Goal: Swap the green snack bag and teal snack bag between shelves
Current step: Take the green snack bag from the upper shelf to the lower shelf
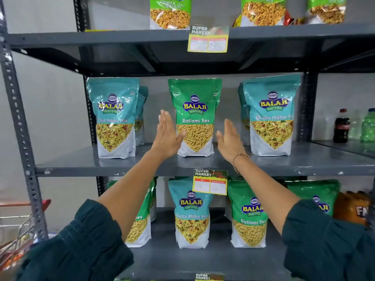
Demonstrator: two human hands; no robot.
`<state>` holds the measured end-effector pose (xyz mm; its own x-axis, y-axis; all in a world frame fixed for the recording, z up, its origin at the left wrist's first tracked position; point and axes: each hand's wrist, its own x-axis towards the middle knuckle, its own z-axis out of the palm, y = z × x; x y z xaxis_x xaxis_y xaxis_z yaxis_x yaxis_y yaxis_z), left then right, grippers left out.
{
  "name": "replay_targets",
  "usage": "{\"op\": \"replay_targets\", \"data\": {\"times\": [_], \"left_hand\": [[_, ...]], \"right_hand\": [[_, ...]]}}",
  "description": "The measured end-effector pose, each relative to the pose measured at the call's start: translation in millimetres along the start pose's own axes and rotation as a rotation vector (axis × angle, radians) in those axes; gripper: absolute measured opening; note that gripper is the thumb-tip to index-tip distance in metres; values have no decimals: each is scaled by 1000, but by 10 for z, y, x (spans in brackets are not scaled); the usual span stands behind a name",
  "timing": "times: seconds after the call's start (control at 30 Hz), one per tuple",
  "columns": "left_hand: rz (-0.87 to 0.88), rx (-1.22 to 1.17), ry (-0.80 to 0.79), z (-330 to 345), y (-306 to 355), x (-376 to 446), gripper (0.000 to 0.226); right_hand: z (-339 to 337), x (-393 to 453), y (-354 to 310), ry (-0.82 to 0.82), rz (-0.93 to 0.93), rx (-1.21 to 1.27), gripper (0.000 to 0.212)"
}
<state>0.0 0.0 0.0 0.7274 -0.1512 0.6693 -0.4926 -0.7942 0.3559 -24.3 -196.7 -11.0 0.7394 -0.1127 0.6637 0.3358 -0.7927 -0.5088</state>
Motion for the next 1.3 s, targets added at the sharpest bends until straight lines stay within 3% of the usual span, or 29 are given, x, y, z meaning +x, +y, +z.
{"op": "replay_targets", "data": {"times": [0.1,0.2,0.27,0.33,0.37,0.5,0.7,0.93,1.07,1.3], "left_hand": [[-246,-212,-191,128,-40,203,92],[-290,-470,-271,265,-85,340,100],[-277,-605,-307,331,-148,396,78],[-238,-619,-316,405,-201,405,40],[-236,-626,-301,442,-229,410,33],[-271,-561,-189,529,-358,436,42],[-266,-565,-150,310,-314,213,52],[-144,-477,-73,-157,-125,-390,42],[-118,-467,-79,-397,-41,-778,62],[-125,-507,-123,-577,-107,-1558,42]], "right_hand": [[145,264,144,-62,160,158,52],[308,467,274,-194,178,265,42],[394,534,331,-233,160,367,38],[458,585,376,-233,156,460,40],[498,618,400,-229,140,487,39],[532,642,415,-210,132,542,36],[380,420,269,-182,146,577,43],[-28,-175,-129,-184,109,604,44],[-269,-564,-373,-172,62,592,36],[-285,-1381,-552,-165,39,563,33]]}}
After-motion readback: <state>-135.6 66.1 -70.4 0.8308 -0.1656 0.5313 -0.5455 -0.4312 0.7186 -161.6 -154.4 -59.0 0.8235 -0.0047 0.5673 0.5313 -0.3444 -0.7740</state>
